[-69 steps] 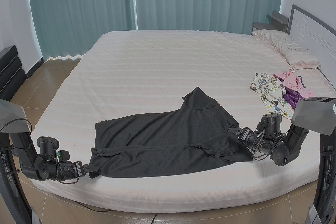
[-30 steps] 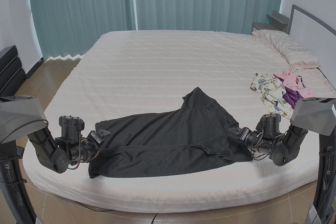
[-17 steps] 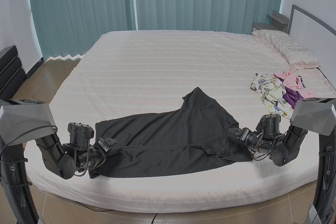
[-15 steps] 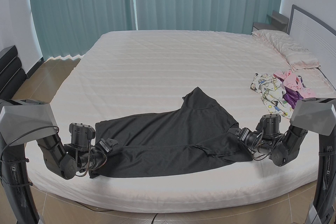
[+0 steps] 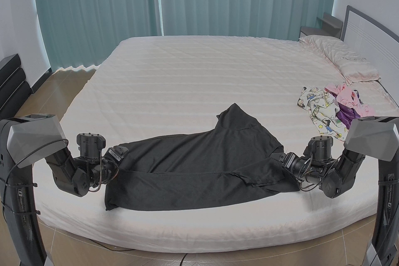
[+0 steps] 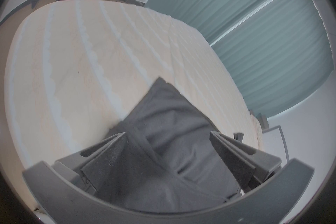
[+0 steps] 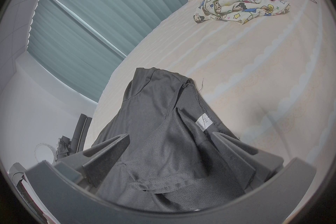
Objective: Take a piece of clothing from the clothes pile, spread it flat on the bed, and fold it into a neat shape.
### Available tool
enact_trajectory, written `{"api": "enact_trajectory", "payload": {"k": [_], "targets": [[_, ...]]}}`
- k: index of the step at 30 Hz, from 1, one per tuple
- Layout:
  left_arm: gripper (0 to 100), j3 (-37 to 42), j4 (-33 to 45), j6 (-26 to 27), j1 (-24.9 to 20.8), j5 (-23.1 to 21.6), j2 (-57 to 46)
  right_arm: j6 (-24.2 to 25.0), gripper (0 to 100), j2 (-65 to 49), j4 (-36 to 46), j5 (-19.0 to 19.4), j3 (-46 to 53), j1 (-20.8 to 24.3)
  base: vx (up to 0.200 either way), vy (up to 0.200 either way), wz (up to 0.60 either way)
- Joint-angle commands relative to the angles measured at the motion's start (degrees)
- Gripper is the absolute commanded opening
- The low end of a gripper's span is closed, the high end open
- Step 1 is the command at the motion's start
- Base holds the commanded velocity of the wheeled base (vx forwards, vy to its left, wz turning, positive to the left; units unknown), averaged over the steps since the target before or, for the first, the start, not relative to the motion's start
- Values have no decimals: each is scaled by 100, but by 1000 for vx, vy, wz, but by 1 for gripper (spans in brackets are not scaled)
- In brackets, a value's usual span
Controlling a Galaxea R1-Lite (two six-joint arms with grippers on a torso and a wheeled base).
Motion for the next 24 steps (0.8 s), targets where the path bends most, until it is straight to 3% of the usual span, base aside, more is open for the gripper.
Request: {"api": "enact_trajectory", "payload": {"k": [1, 9, 11, 14, 15, 16, 18, 20, 24], "targets": [[100, -235, 2, -48, 305, 6, 121, 1, 100, 17, -2, -4, -22, 3, 0, 0, 0], [100, -323, 20, -57, 692, -108, 157, -8, 100, 61, -161, -4, 13, 3, 0, 0, 0], [100, -235, 11, -22, 736, -354, 25, -17, 100, 78, -196, -4, 22, 3, 0, 0, 0], [100, 11, 11, 171, 850, -1154, -151, -17, 100, 78, -196, -4, 30, 3, 0, 0, 0], [100, 11, 11, 171, 850, -1154, -151, -17, 100, 78, -196, -4, 30, 3, 0, 0, 0], [100, 240, 11, 549, 965, -1655, -230, -17, 100, 78, -196, -4, 30, 3, 0, 0, 0], [100, 407, 2, 1094, 1070, -1883, -239, -17, 100, 78, -196, 4, 30, 3, 0, 0, 0], [100, 450, -6, 1516, 1175, -1883, -177, -26, 100, 87, -196, -4, 30, 12, 0, 0, 0], [100, 574, -6, 1701, 1202, -1883, -125, -26, 100, 96, -196, -4, 39, 12, 0, 0, 0]]}}
